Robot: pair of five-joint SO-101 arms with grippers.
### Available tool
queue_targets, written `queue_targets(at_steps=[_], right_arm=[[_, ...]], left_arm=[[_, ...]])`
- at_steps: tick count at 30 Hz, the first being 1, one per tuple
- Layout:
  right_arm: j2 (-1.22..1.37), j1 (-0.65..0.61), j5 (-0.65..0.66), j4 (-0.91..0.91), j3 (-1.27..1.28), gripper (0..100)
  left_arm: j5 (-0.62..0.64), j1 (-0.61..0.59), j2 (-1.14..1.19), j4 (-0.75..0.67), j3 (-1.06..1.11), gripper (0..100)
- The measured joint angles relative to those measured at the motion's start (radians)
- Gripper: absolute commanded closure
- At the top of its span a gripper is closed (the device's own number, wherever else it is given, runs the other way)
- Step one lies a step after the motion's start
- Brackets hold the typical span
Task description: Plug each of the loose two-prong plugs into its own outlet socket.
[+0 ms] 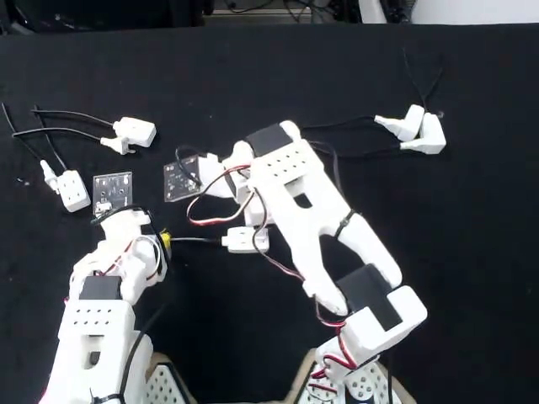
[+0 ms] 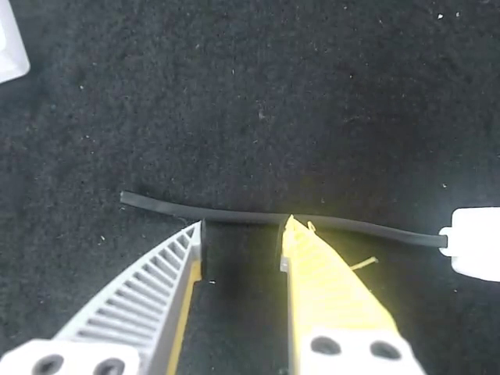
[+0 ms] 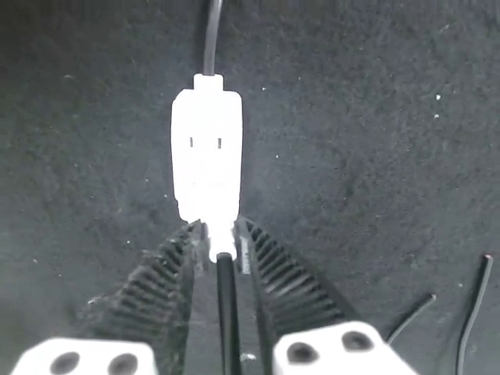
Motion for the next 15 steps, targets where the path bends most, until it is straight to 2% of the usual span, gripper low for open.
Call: queue_targets(at_steps=[5, 15], right_arm=[[-0.097, -0.002, -0.003, -0.008, 0.109, 98.8], [-0.272, -0.002, -0.034, -0.137, 0.331, 98.8]], left_arm=[[0.000, 0.000, 0.000, 0.000, 0.000, 83], [0.000, 0.000, 0.000, 0.000, 0.000, 83]])
